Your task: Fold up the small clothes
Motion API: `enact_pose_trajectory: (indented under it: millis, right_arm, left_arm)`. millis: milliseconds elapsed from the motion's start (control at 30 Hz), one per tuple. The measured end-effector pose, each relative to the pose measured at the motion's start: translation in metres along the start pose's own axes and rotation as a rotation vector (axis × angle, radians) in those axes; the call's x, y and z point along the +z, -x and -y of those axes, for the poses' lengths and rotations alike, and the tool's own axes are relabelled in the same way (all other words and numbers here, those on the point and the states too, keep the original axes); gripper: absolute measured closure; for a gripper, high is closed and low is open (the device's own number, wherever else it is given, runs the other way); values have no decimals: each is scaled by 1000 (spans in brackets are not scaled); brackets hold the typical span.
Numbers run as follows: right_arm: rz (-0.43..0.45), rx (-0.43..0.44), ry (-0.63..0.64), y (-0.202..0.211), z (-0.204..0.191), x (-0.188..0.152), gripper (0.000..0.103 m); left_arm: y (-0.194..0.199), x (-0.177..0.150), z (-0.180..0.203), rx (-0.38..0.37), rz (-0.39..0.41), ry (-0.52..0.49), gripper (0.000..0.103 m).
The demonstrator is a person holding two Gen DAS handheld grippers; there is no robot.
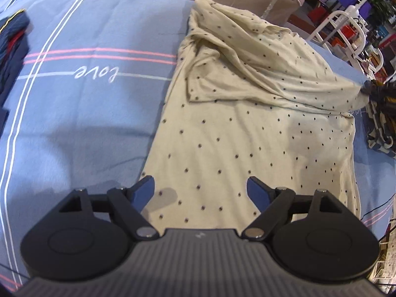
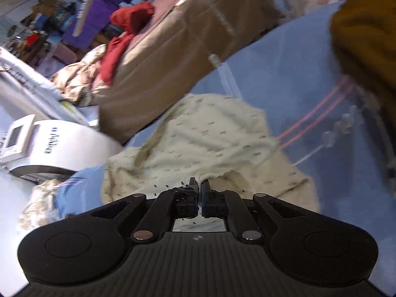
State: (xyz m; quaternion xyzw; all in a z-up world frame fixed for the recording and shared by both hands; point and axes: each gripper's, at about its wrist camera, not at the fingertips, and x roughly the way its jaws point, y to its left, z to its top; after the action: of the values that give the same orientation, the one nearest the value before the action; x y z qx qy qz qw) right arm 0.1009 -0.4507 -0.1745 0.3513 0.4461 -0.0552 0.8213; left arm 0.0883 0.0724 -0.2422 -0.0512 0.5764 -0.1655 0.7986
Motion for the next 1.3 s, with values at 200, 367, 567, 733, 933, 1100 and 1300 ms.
enact_pose_trajectory:
  millis: [200,367,567,733,933,1100,1300]
  right_arm:
    - [19,-237,22,-19,31,0,42]
    - [158,-302,380,-11,-15,-11,9]
    - [98,-296,385,-9,2,-21,16]
    - [33,-276,279,-19,19,-47,35]
    - [62,-186,213,-29,16,-45,92]
    - [109,-220,280,-9,6,-31,101]
    - [-9,-340,314,-13,34,-28,75]
  left_arm:
    - [-11,31,15,35,41,-46,18]
    - [-10,46,19,85,91,-54,18]
    - [-11,35,18,81,60,-28,18]
    - [-22,18,20,78,5,-13,18]
    - [-30,22,33,78,-17,-48,18]
    - [-29,34,45,67,3,-76,18]
    - [-38,35,44,85,-9,-82,17]
